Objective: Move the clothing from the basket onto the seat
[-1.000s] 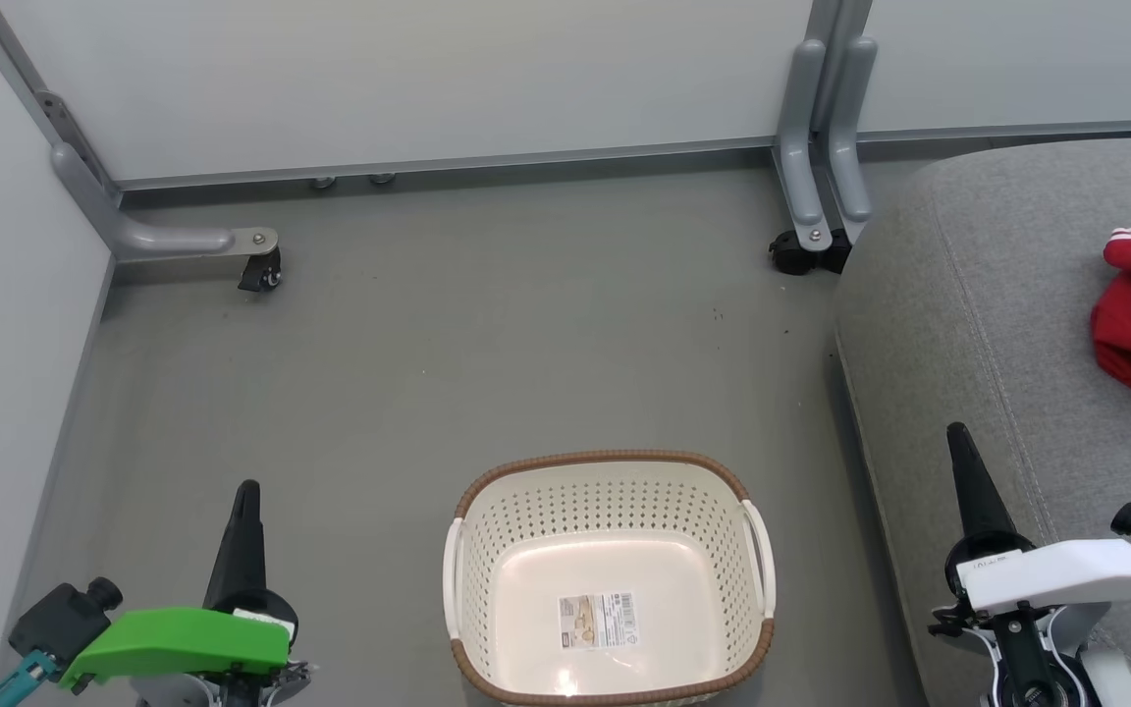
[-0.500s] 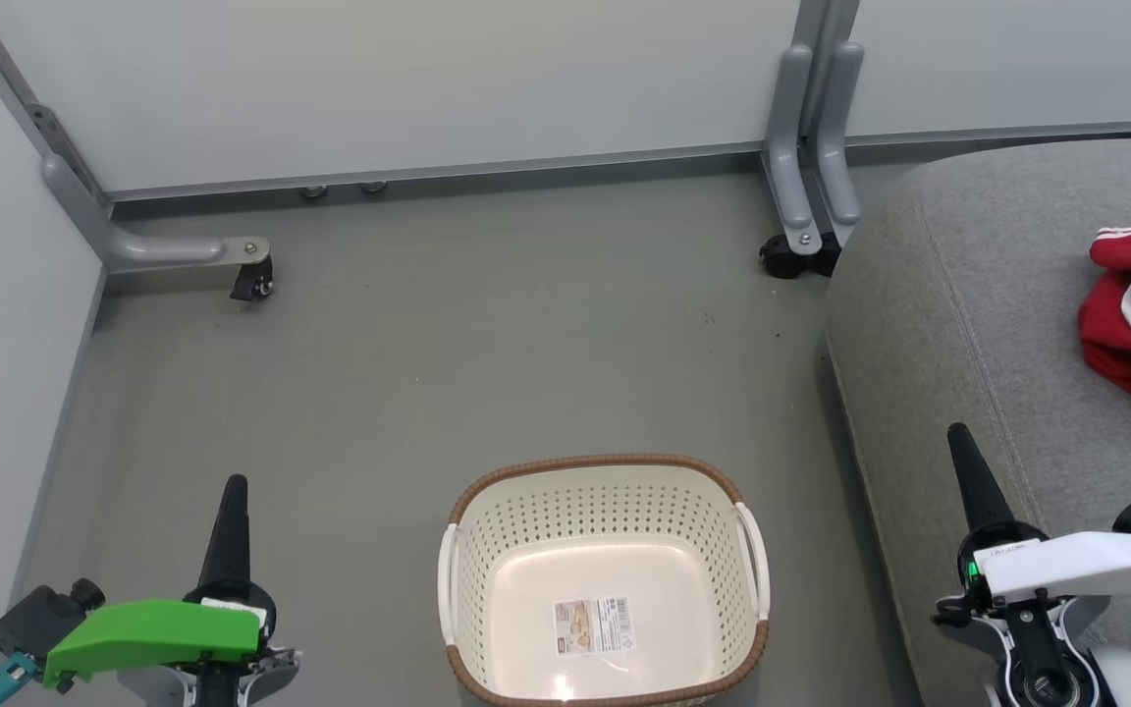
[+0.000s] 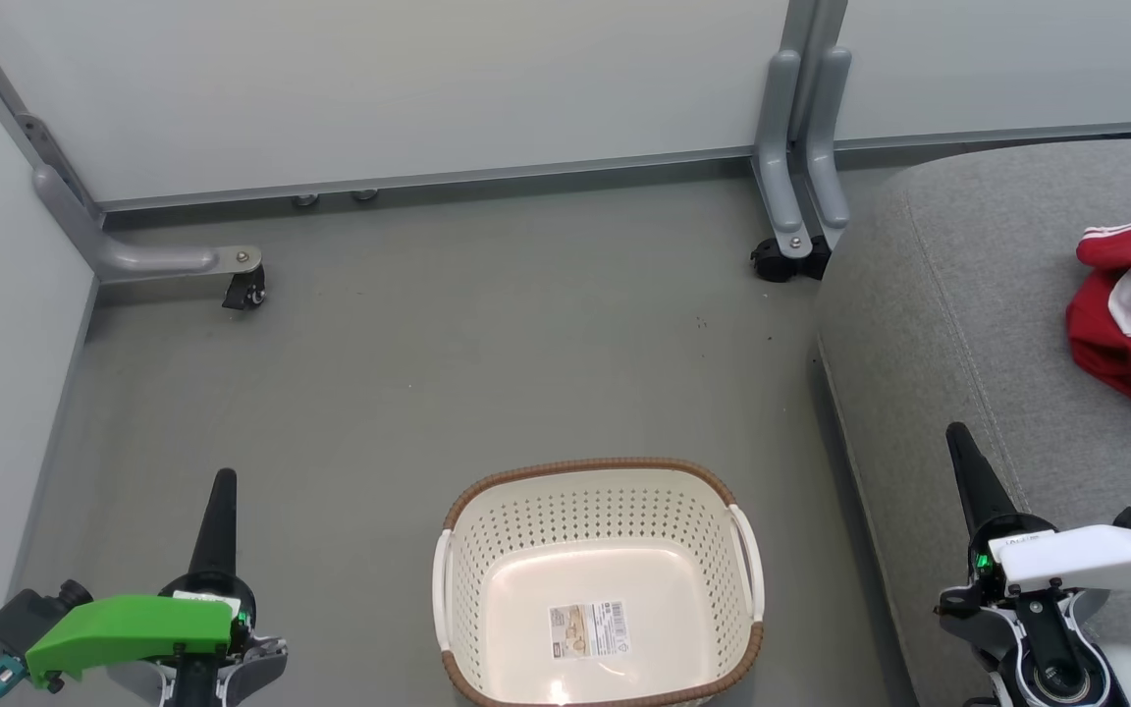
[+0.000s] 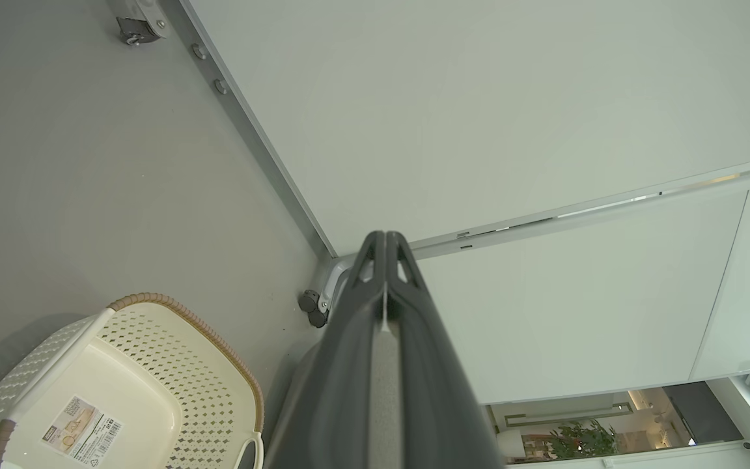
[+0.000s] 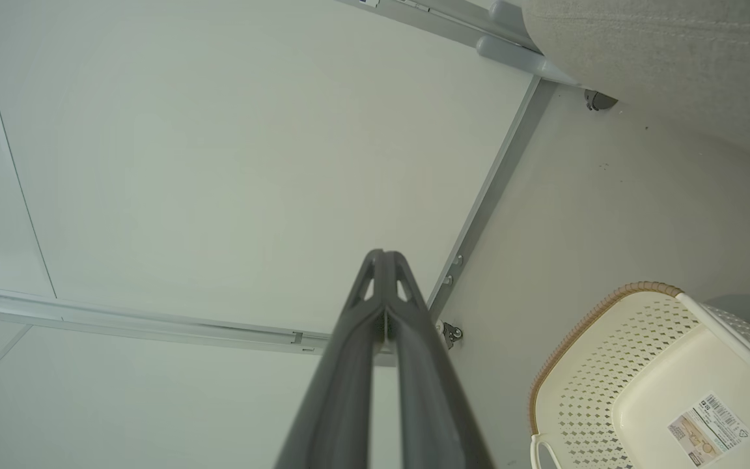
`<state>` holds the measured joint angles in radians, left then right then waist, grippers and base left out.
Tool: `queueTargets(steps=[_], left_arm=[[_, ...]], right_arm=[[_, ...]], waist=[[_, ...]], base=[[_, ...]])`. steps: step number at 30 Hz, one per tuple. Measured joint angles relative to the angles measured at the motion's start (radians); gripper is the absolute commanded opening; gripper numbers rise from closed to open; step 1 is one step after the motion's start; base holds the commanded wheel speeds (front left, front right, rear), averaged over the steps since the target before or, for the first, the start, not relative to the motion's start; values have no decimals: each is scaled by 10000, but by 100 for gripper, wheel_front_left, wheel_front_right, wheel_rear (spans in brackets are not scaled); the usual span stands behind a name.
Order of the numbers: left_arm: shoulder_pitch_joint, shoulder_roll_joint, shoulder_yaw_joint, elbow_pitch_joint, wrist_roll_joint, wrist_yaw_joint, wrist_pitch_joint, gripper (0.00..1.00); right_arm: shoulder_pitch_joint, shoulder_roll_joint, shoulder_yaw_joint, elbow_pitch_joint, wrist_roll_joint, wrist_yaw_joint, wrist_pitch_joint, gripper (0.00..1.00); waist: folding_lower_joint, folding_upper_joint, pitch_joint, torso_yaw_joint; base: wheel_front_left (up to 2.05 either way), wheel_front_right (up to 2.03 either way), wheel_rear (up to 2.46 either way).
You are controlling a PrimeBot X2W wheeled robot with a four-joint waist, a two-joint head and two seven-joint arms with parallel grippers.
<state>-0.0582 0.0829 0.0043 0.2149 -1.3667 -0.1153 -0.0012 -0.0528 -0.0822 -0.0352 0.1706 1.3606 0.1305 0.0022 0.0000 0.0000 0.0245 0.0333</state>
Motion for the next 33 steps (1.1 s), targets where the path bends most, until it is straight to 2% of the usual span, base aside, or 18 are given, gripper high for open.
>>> queueTargets(steps=[33], left_arm=[[-355, -21, 575, 230, -2401, -94, 708, 0]], right_arm=[[-404, 42, -349, 625, 2414, 0, 694, 0]], waist=[[0, 0, -178, -281]], base=[[0, 0, 0]])
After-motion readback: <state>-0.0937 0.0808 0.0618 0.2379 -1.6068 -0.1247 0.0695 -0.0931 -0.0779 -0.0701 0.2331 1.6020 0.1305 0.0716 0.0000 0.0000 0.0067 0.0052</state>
